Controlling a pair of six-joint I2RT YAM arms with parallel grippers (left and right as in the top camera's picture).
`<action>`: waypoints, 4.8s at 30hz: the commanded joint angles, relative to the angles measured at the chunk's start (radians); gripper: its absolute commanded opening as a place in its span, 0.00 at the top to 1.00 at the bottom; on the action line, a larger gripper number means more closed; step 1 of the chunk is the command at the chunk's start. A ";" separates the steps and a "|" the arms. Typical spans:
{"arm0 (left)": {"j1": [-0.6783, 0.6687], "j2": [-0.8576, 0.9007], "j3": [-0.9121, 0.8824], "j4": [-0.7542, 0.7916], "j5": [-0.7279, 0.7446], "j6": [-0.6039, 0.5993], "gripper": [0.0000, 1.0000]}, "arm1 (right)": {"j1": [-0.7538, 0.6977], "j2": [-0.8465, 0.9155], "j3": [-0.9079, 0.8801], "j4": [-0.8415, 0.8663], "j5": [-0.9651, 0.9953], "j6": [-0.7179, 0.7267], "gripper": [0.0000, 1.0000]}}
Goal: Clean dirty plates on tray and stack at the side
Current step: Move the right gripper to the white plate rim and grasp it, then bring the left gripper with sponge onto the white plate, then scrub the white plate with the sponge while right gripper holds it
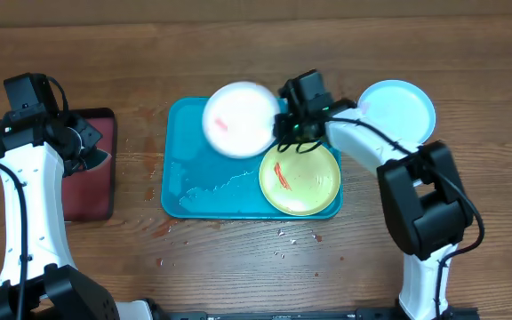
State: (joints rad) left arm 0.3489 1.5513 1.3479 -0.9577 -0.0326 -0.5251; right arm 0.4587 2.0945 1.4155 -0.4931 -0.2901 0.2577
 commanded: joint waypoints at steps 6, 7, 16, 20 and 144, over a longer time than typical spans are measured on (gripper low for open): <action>0.004 -0.001 0.002 0.002 0.008 0.002 0.96 | 0.160 -0.106 0.084 -0.105 0.031 0.066 0.65; 0.004 -0.001 0.002 0.002 0.008 0.002 0.96 | 0.164 -0.118 0.091 -0.106 0.052 0.065 0.55; 0.004 -0.001 0.002 0.005 0.008 0.002 0.96 | 0.159 -0.115 0.093 0.080 0.089 -0.270 0.34; 0.004 -0.001 0.002 0.001 0.008 0.002 0.95 | 0.175 -0.056 0.093 0.179 0.087 -0.444 0.33; -0.404 0.383 -0.003 0.282 0.348 0.262 0.96 | 0.200 0.100 0.175 -0.075 0.413 0.325 0.96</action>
State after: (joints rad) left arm -0.0406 1.9038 1.3472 -0.6849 0.3145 -0.2371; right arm 0.6693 2.2135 1.6005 -0.5556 0.0654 0.5282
